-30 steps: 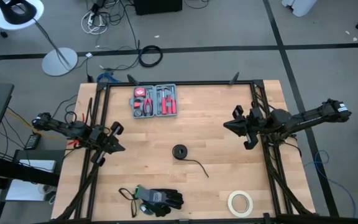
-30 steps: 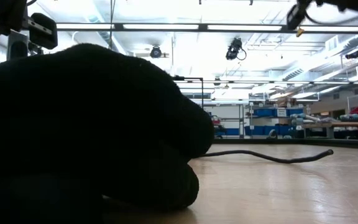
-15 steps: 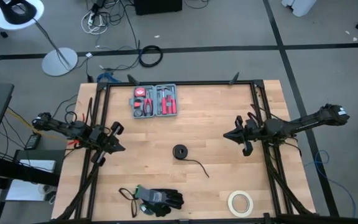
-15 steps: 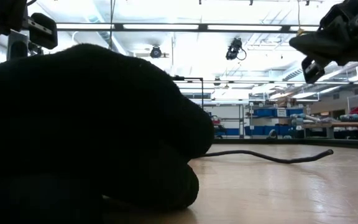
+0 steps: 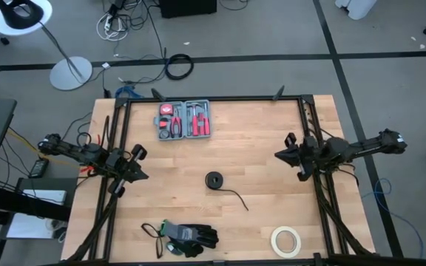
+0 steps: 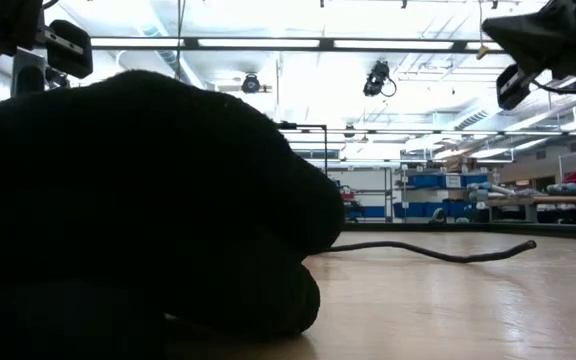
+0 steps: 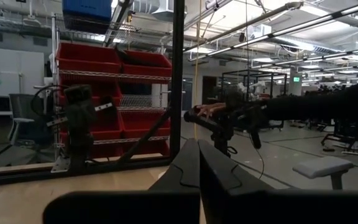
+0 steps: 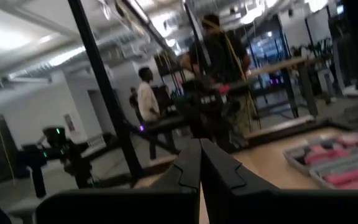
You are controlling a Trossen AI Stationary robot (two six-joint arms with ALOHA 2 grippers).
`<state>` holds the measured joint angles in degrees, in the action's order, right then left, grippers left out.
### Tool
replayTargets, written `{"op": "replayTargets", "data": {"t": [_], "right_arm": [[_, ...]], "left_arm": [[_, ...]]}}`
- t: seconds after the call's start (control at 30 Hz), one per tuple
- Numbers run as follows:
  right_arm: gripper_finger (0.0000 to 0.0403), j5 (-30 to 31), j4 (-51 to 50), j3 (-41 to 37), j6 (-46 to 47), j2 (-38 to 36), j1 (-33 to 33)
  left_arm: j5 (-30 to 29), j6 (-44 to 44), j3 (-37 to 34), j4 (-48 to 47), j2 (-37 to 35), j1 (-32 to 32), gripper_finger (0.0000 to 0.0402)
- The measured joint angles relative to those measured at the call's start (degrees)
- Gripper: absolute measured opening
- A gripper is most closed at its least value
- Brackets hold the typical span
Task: Coil cords
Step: Return to Home Position
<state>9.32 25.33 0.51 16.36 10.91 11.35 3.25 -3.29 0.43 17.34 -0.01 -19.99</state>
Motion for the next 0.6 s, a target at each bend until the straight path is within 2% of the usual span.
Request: {"op": "replayTargets", "data": {"t": [0.5, 0.6], "right_arm": [[0.0008, 0.0, -0.19, -0.04, 0.0, -10.46, -5.55], [0.0008, 0.02, 0.91, -0.07, 0.01, -10.76, -6.06]], "left_arm": [[0.0, 0.0, 0.0, -0.04, 0.0, 0.0, 0.0], [0.0, 0.0, 0.0, -0.04, 0.0, 0.0, 0.0]]}}
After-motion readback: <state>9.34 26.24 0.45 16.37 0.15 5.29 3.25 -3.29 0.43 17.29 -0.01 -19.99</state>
